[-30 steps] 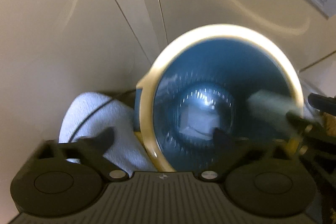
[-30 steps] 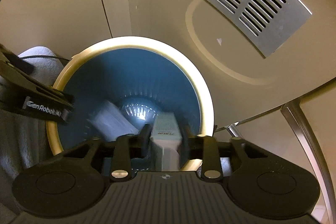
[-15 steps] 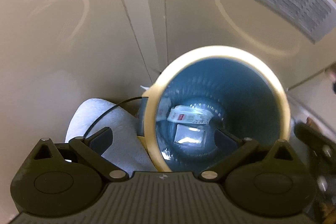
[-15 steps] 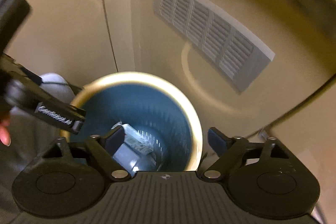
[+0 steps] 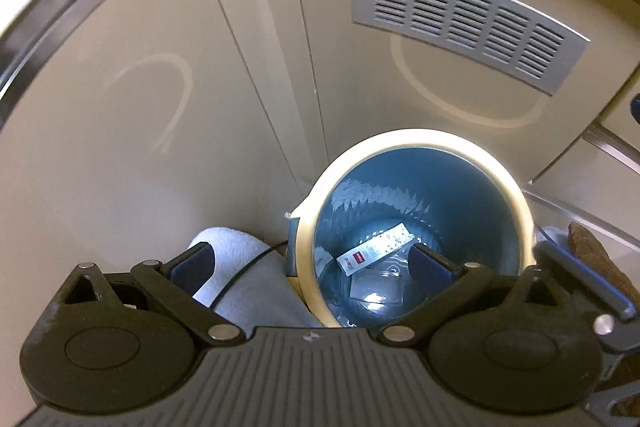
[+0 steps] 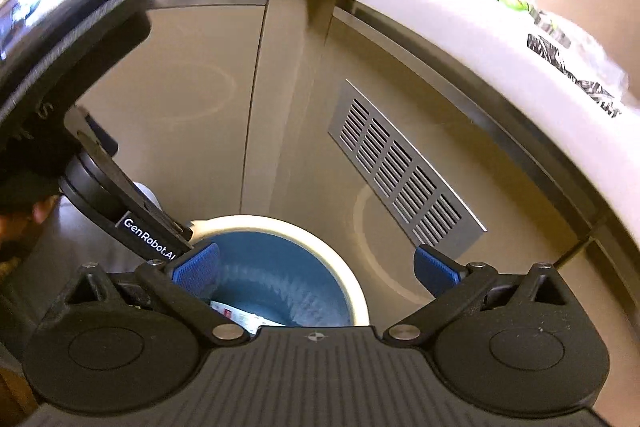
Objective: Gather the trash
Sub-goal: 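Raise both open tools out of the cabinet back toward the gray mat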
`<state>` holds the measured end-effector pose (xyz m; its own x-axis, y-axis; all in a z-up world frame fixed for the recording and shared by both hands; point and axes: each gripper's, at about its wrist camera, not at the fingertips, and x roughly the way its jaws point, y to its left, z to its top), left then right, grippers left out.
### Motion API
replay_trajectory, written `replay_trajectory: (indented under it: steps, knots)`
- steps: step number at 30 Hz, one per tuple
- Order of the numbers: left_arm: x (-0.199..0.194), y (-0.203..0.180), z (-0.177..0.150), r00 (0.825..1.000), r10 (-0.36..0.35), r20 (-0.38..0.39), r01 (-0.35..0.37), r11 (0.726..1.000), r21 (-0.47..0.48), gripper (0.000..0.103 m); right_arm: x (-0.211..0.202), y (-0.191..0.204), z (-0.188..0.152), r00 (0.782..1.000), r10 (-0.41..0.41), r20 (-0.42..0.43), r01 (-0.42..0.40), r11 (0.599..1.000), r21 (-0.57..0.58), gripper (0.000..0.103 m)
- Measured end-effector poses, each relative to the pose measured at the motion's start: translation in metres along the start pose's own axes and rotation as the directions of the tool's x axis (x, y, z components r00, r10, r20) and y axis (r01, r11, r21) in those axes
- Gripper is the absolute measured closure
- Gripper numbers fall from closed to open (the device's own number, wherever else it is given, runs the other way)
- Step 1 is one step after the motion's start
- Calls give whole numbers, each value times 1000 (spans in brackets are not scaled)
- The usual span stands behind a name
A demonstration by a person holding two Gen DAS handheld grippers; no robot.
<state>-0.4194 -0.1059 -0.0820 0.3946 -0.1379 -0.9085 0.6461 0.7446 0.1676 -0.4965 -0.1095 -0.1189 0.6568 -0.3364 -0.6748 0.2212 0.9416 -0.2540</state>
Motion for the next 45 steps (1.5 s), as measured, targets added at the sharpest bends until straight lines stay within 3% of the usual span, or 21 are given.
replay_trajectory:
  steps: [17, 25, 30, 34, 38, 42, 45]
  knots:
    - [-17, 7, -2, 997, 7, 73, -8, 1000, 17, 0, 0, -6, -1, 1000, -23, 13, 22, 998, 59, 0]
    - [-56, 18, 12, 983, -15, 185, 18, 1000, -15, 0, -29, -29, 20, 988, -80, 129, 61, 988, 143, 0]
    - [-93, 35, 31, 960, -28, 279, 47, 997, -63, 0, -64, -49, 43, 965, -83, 247, 35, 980, 194, 0]
    - [-121, 47, 57, 935, -18, 353, 56, 994, -98, 0, -88, -75, 70, 923, -145, 356, 60, 969, 238, 0]
    - [-138, 55, 100, 915, -19, 403, 78, 989, -129, 0, -86, -119, 104, 890, -258, 377, 145, 943, 301, 0]
    - [-149, 56, 155, 902, -38, 429, 104, 986, -131, 0, -50, -180, 138, 893, -354, 277, 221, 882, 417, 0]
    - [-147, 46, 202, 890, -61, 452, 114, 989, -91, 0, -12, -224, 153, 918, -351, 186, 220, 839, 498, 0]
